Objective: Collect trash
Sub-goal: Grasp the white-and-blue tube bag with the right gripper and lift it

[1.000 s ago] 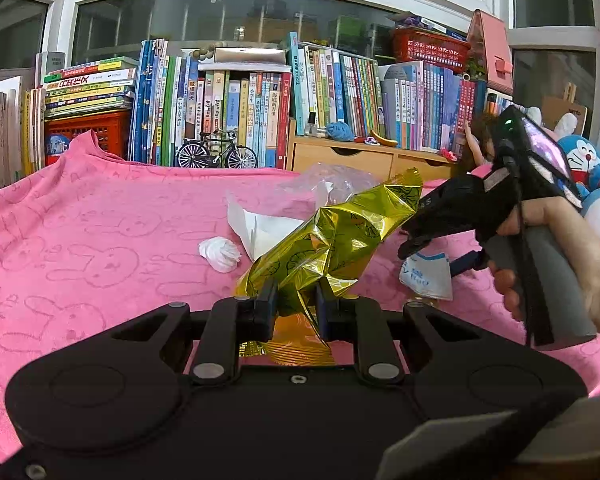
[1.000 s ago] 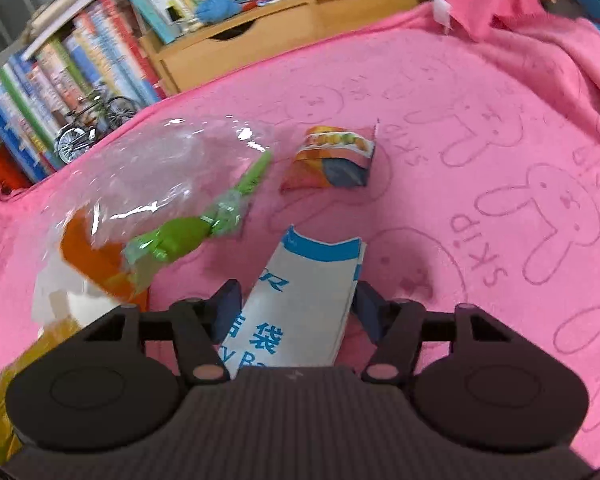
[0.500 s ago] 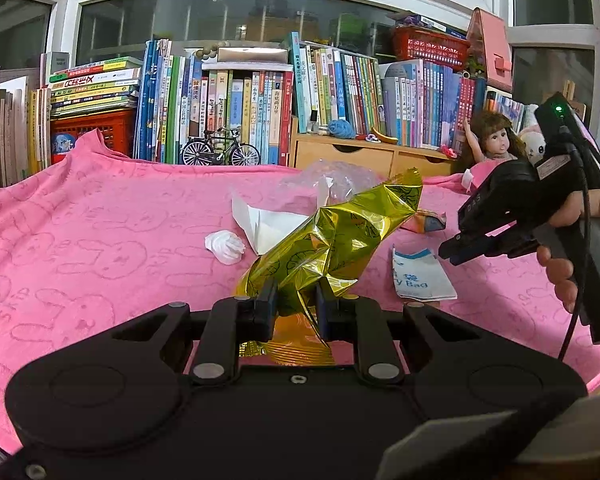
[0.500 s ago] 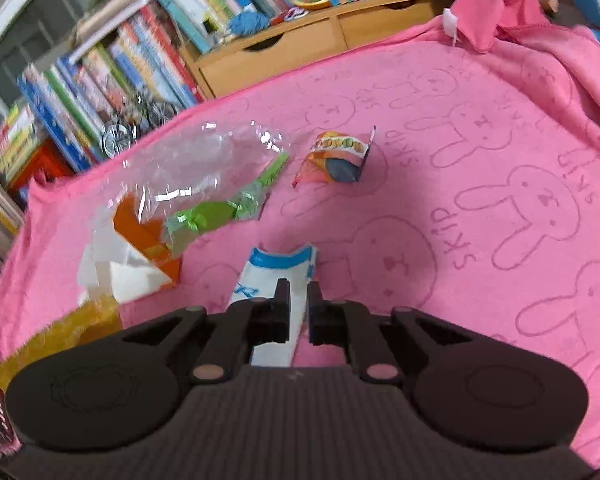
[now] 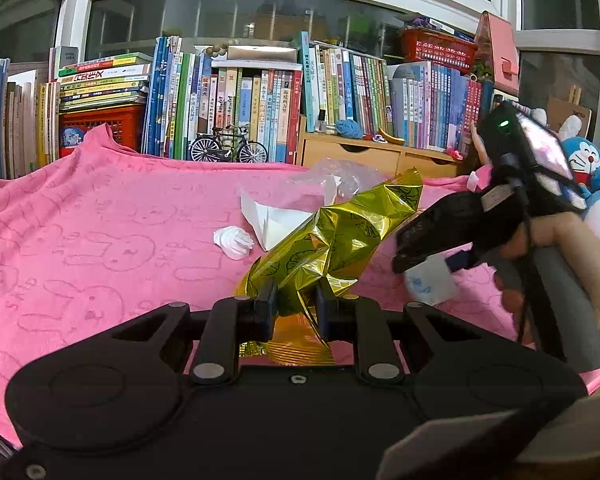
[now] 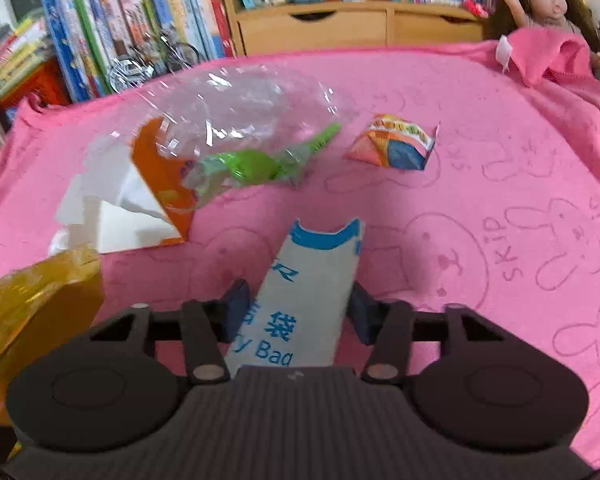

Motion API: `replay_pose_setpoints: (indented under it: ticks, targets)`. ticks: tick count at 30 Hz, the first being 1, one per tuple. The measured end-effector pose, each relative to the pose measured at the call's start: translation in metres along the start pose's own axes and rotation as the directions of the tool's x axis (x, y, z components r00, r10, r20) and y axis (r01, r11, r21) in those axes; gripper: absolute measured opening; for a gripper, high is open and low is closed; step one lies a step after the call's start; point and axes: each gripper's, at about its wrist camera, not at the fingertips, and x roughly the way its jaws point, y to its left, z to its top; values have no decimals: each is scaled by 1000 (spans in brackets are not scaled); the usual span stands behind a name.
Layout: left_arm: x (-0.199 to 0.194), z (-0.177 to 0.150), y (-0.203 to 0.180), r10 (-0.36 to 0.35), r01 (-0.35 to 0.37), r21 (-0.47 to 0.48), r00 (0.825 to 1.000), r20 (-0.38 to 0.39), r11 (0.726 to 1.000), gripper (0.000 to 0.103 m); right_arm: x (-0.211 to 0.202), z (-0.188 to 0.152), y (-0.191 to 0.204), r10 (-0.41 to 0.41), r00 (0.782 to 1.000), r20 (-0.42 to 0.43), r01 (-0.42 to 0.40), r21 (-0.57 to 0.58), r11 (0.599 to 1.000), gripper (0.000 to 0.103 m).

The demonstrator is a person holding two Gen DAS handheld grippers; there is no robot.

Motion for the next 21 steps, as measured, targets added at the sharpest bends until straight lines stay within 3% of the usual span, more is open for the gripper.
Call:
replay_pose_setpoints:
  ticks: [3, 12, 21]
  targets:
    - [-2, 0, -1, -5, 5, -6, 1000, 1, 1000, 18, -11, 3, -9, 26, 999, 21, -26, 25, 999, 26]
    - [-17, 0, -5, -32, 32, 9, 999, 10, 999, 18, -51, -10, -29, 152, 983, 100, -157, 42, 987, 25]
    - [-35, -12, -9, -78, 78, -4, 996, -42, 997, 18, -93, -56, -38, 275, 952, 138, -275, -19, 961, 25]
